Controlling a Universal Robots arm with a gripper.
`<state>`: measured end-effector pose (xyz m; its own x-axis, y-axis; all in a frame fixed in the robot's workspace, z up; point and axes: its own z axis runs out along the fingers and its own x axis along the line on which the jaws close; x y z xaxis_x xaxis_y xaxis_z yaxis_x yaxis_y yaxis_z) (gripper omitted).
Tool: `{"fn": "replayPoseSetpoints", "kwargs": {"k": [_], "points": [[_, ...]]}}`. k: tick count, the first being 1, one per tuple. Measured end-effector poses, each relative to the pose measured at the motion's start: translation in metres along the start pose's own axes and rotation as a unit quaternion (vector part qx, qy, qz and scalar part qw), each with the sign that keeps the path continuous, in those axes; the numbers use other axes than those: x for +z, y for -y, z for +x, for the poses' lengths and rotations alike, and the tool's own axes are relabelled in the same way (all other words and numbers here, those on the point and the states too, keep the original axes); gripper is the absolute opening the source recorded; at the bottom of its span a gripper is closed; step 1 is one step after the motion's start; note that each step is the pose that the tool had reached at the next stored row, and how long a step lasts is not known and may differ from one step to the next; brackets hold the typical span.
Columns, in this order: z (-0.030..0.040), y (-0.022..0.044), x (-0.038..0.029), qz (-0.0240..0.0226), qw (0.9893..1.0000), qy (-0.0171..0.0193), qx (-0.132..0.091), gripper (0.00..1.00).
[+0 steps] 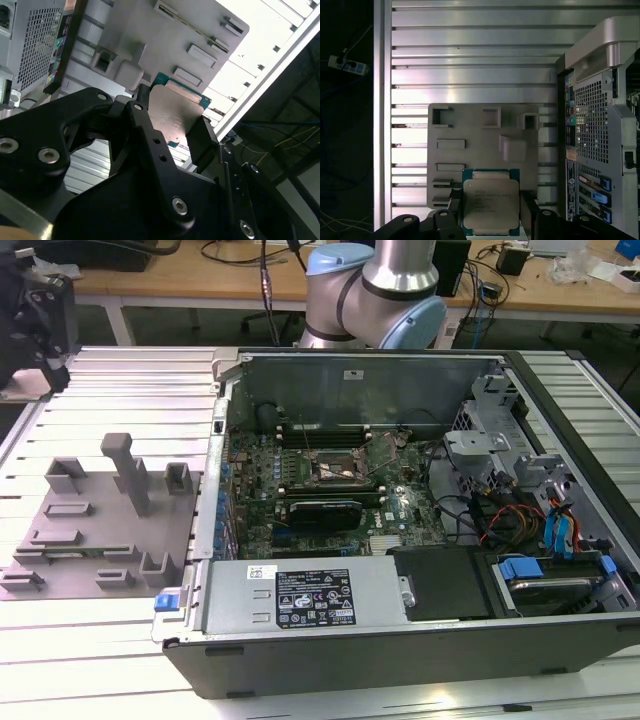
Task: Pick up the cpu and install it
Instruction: 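Pick up the cpu and move it towards the insertion slot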
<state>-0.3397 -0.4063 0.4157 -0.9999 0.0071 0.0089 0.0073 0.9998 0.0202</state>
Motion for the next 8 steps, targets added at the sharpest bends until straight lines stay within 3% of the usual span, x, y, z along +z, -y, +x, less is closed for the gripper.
{"fn": "replayPoseSetpoints", "kwargs": {"k": [4,8], "points": [[-0.0096,0.0,-0.0001,0.0001,1.0,0.0,0.0,0.54],[-0.0252,-0.0002,-0.0003,0.0,1.0,-0.0001,0.0,0.54]]}}
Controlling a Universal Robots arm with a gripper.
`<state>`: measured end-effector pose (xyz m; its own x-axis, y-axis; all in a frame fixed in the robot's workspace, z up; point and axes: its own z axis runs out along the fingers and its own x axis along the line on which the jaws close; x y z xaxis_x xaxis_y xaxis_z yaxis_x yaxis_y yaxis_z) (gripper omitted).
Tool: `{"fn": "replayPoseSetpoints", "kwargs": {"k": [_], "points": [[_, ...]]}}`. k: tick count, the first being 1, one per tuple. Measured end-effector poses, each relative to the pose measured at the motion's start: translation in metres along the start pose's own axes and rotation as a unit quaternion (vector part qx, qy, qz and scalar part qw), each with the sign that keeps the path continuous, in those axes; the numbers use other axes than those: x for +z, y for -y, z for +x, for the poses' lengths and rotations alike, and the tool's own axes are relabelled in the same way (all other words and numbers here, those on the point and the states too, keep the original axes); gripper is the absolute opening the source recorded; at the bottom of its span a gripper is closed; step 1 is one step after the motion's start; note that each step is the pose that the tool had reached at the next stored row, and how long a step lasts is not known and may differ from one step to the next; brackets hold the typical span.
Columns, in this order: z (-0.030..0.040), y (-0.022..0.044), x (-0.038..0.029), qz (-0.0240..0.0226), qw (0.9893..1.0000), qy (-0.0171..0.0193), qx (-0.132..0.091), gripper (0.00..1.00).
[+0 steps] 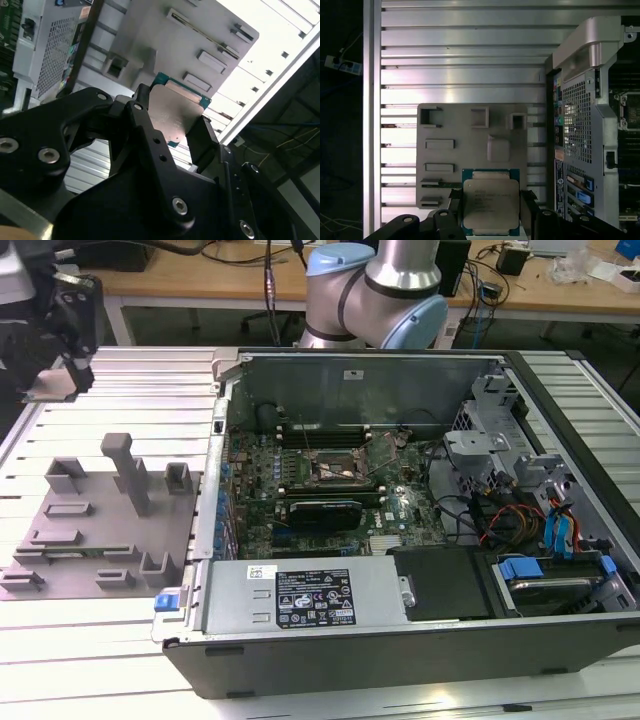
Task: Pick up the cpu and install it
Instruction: 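Pick up the cpu and move it towards the insertion slot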
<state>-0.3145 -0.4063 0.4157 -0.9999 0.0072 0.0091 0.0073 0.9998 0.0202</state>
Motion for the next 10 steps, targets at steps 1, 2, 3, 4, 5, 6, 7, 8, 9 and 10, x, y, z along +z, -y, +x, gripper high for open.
{"fn": "replayPoseSetpoints", "kwargs": {"k": [1,2,3,4,5,6,7,8,9,10], "points": [[-0.005,0.0,-0.0001,0.0001,1.0,-0.0001,0.0,0.54],[-0.0079,-0.0001,-0.0002,0.0001,1.0,-0.0001,0.0,0.54],[-0.0135,-0.0001,-0.0001,0.0,1.0,-0.0001,0.0,0.54],[-0.0183,-0.0001,-0.0001,0.0,1.0,-0.0002,0.0,0.54],[-0.0218,-0.0001,-0.0002,0.0,1.0,-0.0002,0.0,0.54],[-0.0269,-0.0002,-0.0003,0.0,1.0,-0.0003,0.0,0.54],[-0.0308,-0.0002,-0.0003,0.0,1.0,-0.0003,0.0,0.54],[-0.0342,-0.0002,-0.0003,0.0,1.0,-0.0003,0.0,0.54],[-0.0388,-0.0003,-0.0003,0.0,1.0,-0.0003,0.0,0.54],[-0.0416,-0.0003,-0.0004,0.0,1.0,-0.0003,0.0,0.54]]}}
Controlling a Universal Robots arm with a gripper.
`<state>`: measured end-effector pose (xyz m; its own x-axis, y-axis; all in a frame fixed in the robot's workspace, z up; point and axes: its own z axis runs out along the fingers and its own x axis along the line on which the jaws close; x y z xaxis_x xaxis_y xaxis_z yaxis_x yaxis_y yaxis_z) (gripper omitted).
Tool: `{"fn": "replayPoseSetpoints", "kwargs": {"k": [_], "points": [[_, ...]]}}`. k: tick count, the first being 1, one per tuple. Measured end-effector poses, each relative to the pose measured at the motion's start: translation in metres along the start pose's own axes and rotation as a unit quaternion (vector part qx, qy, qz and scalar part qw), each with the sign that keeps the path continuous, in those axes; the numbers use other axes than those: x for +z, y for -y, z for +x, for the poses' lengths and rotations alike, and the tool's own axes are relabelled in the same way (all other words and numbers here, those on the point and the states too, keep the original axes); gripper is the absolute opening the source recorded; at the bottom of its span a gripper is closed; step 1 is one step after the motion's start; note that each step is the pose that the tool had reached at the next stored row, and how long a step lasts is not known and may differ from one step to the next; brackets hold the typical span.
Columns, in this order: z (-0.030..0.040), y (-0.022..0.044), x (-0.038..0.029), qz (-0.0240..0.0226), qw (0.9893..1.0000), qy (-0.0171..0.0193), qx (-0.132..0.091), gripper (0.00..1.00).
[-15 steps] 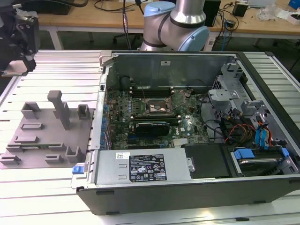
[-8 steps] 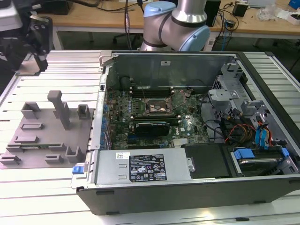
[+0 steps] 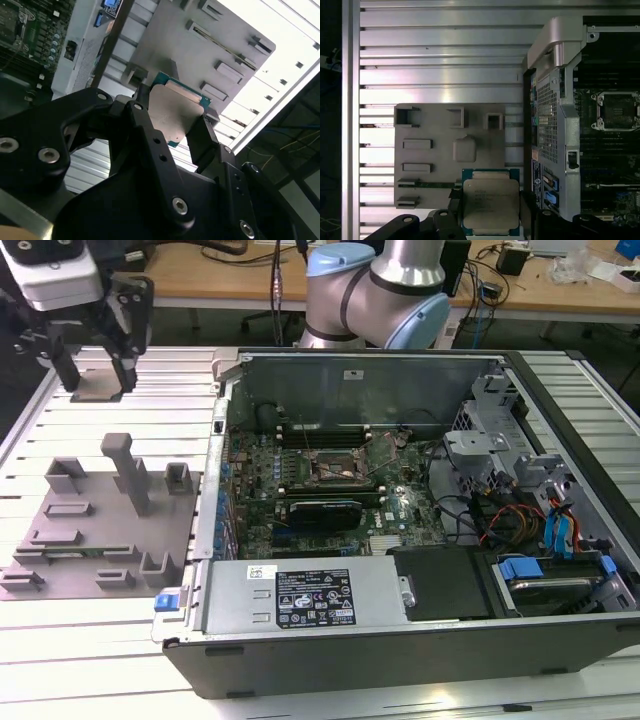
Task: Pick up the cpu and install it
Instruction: 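Pick up the cpu and move it towards the insertion slot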
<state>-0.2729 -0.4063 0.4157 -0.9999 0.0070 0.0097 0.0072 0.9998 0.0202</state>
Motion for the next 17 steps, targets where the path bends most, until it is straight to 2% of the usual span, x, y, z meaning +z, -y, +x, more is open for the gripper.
{"fn": "replayPoseSetpoints", "kwargs": {"k": [3,5,8,12,14,17], "points": [[-0.0081,-0.0001,-0.0001,0.0,1.0,0.0,0.0,0.54],[-0.0176,-0.0001,-0.0002,0.0,1.0,0.0,0.0,0.54],[-0.0278,-0.0002,-0.0003,0.0,1.0,0.0,0.0,0.54],[-0.0388,-0.0003,-0.0004,0.0,1.0,-0.0001,0.0,0.54],[-0.0485,-0.0004,-0.0005,0.0,1.0,-0.0001,0.0,0.54],[-0.0586,-0.0004,-0.0006,0.0001,1.0,-0.0002,0.0,0.54]]}}
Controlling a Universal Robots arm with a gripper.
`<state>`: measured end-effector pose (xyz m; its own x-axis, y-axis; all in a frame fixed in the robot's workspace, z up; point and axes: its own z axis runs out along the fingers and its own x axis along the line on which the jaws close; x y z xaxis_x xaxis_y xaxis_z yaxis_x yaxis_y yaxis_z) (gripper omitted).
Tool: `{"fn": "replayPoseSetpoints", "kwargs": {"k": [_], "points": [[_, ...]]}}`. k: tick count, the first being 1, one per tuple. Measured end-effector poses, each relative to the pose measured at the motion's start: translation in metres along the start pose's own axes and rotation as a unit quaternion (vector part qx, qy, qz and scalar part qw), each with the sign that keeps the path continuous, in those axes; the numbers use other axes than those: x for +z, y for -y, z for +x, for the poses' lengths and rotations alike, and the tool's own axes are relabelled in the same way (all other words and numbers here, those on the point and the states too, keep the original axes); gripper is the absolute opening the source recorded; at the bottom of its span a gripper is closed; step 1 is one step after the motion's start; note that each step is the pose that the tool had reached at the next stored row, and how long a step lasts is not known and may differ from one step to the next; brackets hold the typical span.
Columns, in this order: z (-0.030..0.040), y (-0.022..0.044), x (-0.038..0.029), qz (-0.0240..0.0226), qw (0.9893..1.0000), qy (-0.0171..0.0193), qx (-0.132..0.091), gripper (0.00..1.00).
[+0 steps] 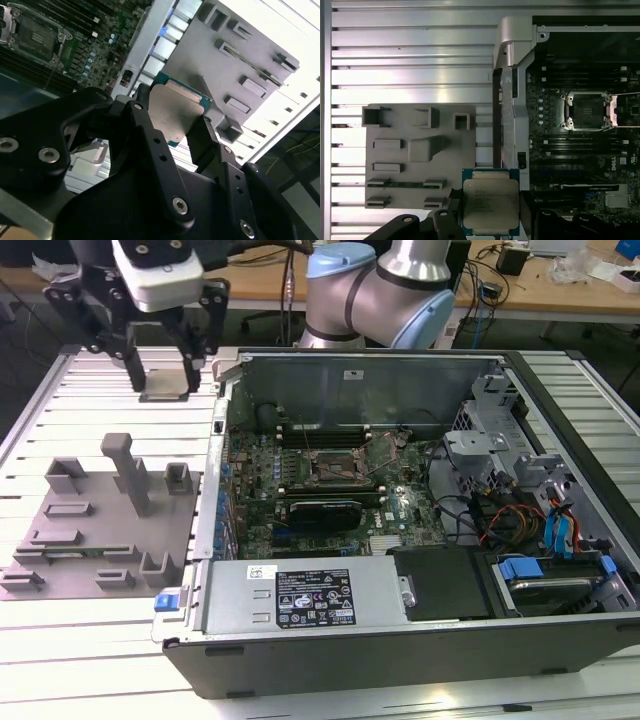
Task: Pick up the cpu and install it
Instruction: 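Pick up the cpu and move it towards the insertion slot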
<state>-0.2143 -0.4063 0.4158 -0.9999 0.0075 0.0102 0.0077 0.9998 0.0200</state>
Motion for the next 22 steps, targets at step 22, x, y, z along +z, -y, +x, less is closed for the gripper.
{"fn": "replayPoseSetpoints", "kwargs": {"k": [22], "points": [[-0.1049,-0.0008,-0.001,-0.0001,1.0,-0.0002,0.0,0.54]]}}
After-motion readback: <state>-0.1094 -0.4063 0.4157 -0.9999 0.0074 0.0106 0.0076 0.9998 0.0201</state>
